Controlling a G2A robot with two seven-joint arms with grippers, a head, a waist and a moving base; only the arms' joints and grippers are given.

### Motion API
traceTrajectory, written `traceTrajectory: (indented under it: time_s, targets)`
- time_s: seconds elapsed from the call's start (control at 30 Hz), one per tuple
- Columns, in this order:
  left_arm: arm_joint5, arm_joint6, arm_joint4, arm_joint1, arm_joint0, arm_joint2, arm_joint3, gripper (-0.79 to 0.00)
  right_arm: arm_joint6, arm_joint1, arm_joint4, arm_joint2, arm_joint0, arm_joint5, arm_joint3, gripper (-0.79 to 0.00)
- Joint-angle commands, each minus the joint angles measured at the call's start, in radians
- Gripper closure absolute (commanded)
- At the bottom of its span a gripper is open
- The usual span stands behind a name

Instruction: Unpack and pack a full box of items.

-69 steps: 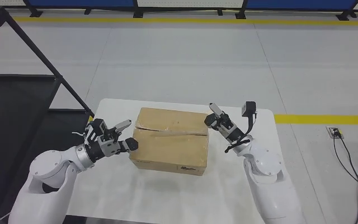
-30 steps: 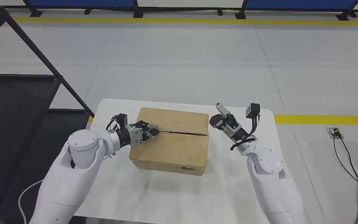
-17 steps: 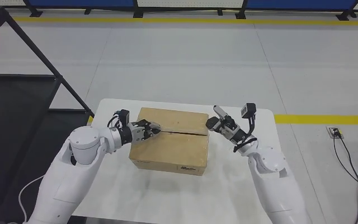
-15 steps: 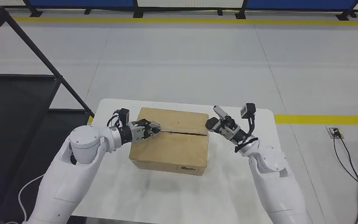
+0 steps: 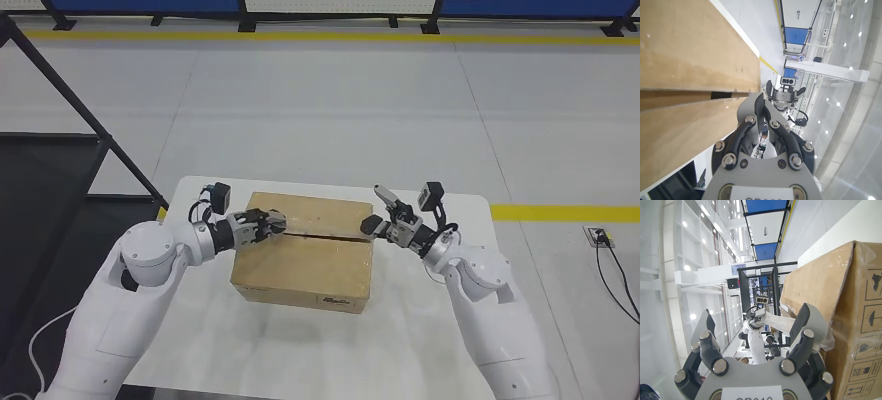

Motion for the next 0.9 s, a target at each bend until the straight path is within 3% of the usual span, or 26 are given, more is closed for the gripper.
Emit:
traceTrajectory:
  time_s: [0.0, 0.2, 0.53, 0.87]
  targets:
    - [-0.018, -0.005, -0.001, 0.001, 0.006, -0.006, -0.007, 0.000, -0.004, 0.001, -0.002, -0.007, 0.007, 0.001, 0.006, -0.785]
    - [-0.043, -0.008, -0.011, 0.004, 0.026, -0.018, -0.047, 0.000, 0.000, 0.003, 0.020, -0.016, 0.007, -0.013, 0.008, -0.785]
    - [-0.048, -0.013, 0.039, 0.011, 0.038, -0.021, -0.076, 0.000, 0.128, 0.021, 0.050, -0.008, 0.001, 0.001, -0.001, -0.785]
    - [-0.064, -0.020, 0.073, 0.013, 0.041, -0.010, -0.066, 0.000, 0.132, 0.038, -0.028, -0.029, 0.004, 0.026, -0.008, -0.785]
